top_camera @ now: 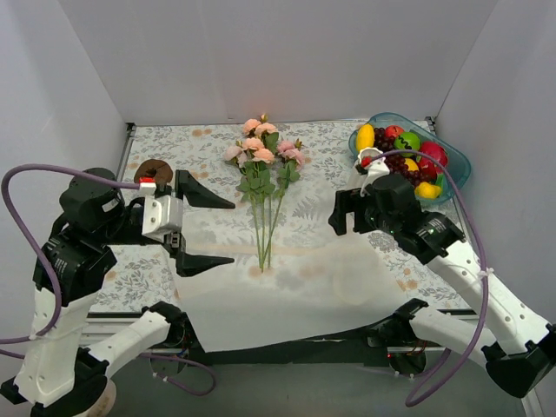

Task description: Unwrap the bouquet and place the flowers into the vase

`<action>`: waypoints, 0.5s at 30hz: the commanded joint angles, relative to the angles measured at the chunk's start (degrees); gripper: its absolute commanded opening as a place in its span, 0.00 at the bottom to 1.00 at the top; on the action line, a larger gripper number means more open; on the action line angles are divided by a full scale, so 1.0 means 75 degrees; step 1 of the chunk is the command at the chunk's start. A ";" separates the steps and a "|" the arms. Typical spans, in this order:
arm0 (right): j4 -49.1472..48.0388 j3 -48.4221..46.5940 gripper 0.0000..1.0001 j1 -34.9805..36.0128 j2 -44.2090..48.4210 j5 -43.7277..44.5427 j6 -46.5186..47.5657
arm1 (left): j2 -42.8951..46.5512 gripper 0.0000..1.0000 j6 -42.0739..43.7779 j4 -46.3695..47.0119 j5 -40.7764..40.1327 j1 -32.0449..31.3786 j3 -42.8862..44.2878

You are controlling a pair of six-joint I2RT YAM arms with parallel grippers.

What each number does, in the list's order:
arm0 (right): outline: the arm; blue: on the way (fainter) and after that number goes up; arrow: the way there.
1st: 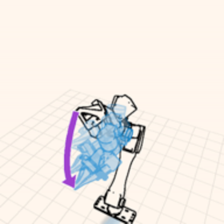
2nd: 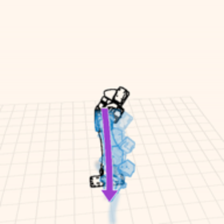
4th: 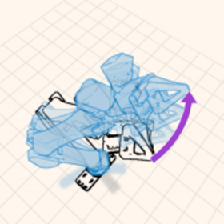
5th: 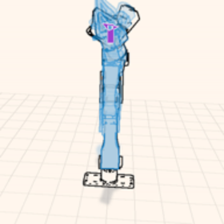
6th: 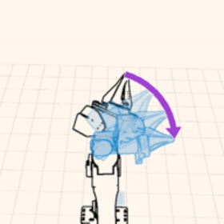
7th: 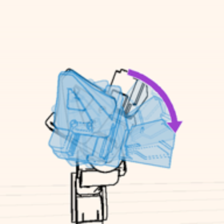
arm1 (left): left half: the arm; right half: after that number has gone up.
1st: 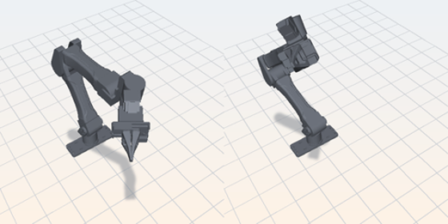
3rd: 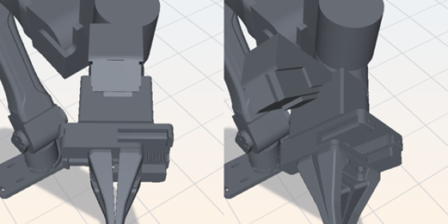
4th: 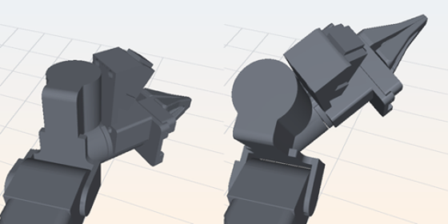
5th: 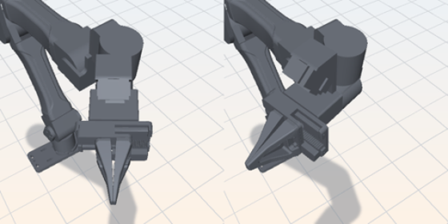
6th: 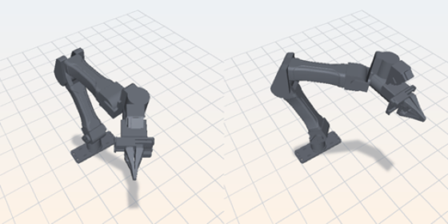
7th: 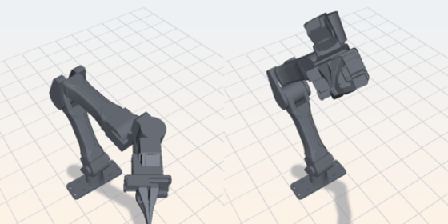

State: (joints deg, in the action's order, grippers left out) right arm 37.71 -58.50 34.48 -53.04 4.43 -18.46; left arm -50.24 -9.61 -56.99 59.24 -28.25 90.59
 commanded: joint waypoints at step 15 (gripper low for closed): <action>-0.1149 -0.2311 0.88 0.2188 -0.5020 0.2996 -0.1722 | -0.3215 0.98 -0.3653 0.0426 -0.4429 0.1492 -0.0884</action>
State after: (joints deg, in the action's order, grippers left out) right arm 33.01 -69.36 50.76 -84.73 22.96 -25.67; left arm -75.96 -34.79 -51.35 31.31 -20.29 89.12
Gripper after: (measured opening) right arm 0.919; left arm 0.982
